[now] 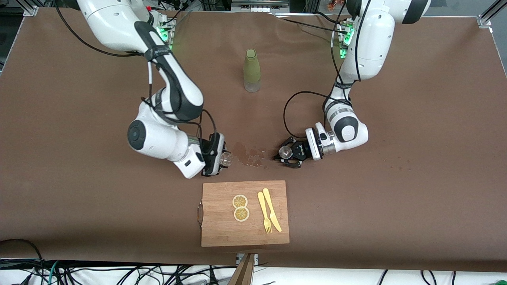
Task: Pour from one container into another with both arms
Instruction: 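Lift the glass with the right gripper while the left gripper raises the jigger, then bring the glass over the jigger and tilt it with the right gripper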
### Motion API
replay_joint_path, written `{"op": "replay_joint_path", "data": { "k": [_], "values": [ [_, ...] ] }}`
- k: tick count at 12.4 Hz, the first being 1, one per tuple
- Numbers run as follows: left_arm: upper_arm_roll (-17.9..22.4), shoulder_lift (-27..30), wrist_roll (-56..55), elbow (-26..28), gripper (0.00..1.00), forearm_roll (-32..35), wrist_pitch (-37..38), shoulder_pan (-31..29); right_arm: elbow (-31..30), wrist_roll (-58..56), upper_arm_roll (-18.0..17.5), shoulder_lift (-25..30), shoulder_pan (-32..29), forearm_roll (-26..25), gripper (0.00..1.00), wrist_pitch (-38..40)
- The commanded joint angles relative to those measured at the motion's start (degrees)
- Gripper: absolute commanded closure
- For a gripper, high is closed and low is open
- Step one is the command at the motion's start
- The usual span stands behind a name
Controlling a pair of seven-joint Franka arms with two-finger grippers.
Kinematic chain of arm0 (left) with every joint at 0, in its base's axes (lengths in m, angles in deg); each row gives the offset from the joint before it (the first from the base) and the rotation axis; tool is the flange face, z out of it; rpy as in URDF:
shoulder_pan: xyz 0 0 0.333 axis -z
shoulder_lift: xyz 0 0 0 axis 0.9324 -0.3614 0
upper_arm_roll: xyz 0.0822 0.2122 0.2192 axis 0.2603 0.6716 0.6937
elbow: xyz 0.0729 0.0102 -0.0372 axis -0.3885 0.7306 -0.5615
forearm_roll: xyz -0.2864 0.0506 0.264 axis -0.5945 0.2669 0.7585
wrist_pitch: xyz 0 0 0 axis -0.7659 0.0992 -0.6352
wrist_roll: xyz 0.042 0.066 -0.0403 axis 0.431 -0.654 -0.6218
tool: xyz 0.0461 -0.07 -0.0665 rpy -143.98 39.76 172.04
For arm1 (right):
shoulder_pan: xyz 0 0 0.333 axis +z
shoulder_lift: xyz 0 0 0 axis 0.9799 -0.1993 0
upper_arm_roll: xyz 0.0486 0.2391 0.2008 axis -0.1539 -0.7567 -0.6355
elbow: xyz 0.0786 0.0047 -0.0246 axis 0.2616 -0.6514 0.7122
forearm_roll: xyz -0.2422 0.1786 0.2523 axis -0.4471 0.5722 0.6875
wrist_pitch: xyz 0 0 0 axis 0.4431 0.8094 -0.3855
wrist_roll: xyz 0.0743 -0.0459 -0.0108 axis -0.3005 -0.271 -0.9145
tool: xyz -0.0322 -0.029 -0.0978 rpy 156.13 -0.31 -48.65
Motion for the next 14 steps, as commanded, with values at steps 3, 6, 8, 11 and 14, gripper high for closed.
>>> {"op": "replay_joint_path", "data": {
  "k": [3,6,8,11,14],
  "values": [
    [1.0,3.1,-1.0,2.2,1.00,-6.3,-4.2,4.7,0.4,7.3,-0.2,1.1,3.7,-6.6,0.87,-2.3],
    [0.9,4.0,-1.7,2.2,1.00,-7.9,-4.3,5.4,0.4,11.3,-0.2,1.0,5.5,-11.9,0.87,-2.4],
    [0.9,4.0,-1.7,2.4,1.00,-10.0,-4.4,6.7,0.4,13.6,-0.2,0.9,6.7,-13.7,0.87,-2.4],
    [1.0,3.6,-1.5,2.4,1.00,-13.3,-5.2,8.8,0.7,15.5,-0.2,0.6,7.8,-15.7,0.87,-2.5],
    [1.0,3.5,-1.4,2.4,1.00,-15.0,-5.9,10.4,1.0,17.2,-0.2,0.4,8.3,-19.2,0.87,-2.8]
  ]
}}
